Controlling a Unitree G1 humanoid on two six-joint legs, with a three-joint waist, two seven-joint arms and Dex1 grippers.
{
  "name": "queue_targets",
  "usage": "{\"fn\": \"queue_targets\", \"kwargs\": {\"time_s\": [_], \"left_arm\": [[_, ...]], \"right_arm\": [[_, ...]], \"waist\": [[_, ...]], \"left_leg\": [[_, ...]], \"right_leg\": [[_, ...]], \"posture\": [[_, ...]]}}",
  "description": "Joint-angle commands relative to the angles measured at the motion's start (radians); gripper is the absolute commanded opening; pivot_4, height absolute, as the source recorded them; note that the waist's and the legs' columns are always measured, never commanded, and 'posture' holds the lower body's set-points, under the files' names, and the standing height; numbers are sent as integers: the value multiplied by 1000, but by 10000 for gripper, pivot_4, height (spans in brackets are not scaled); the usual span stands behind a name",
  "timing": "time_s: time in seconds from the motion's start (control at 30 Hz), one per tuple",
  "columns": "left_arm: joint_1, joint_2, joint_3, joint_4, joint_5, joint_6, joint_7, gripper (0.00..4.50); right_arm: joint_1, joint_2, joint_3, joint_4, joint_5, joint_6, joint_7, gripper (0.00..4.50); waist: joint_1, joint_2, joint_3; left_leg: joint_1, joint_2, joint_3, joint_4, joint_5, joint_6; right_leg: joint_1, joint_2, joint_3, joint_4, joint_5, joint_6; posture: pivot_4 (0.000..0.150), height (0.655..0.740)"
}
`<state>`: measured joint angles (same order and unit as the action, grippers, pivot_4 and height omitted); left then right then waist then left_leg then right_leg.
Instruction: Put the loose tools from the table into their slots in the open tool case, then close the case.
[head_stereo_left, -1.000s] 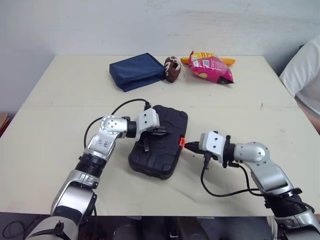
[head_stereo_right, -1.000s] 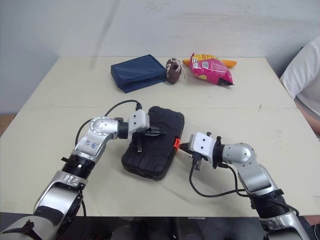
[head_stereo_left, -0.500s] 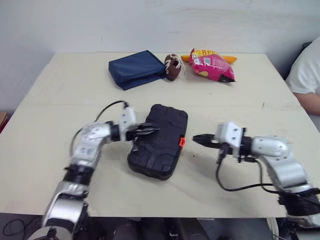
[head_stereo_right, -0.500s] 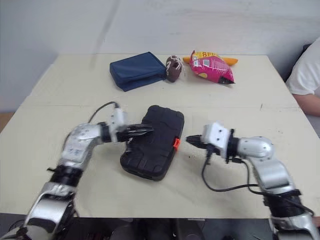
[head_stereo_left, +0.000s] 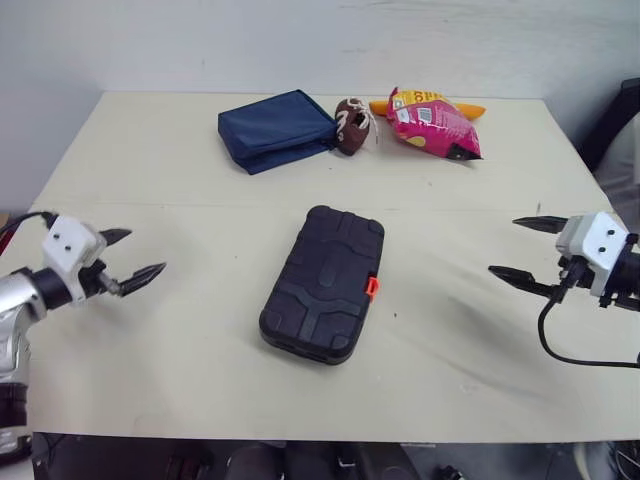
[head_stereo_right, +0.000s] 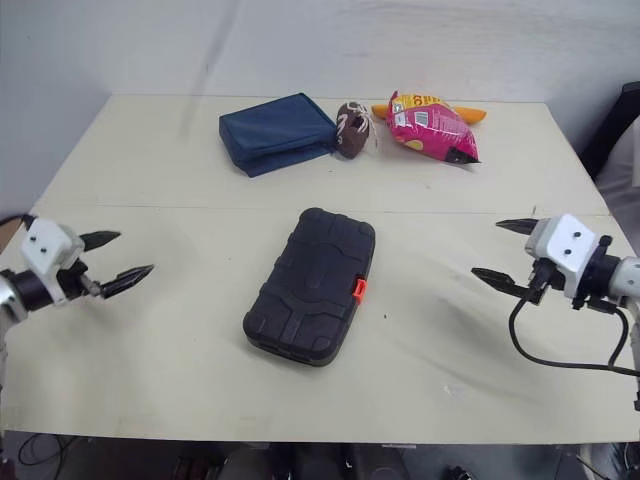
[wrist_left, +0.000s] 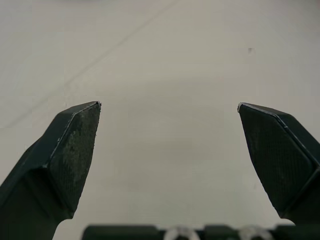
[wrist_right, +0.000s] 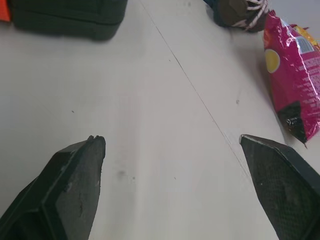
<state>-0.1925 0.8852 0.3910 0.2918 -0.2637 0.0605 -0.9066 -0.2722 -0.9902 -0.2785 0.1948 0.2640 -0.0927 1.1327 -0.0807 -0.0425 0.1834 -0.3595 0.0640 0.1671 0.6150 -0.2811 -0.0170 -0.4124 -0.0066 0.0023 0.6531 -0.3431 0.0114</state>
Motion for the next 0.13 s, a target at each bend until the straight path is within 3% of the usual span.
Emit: {"fn": "queue_targets", "kwargs": {"time_s": [0.03, 0.13], "left_arm": [[35, 7, 52, -64, -12, -19, 32, 44857], [79, -18, 54, -130, -27, -30, 41, 44857]], "right_arm": [[-25, -13, -18, 13, 4, -40, -2, 44816], [-35, 12, -4, 9, 7, -39, -18, 44816]], "waist": [[0, 0, 0], [0, 2, 1]], "left_leg": [[0, 0, 0, 0, 0, 0], [0, 0, 0, 0, 0, 0]], "right_leg": [[0, 0, 0, 0, 0, 0], [0, 0, 0, 1, 0, 0]], "posture": [[1500, 7400], [1500, 7400]]}}
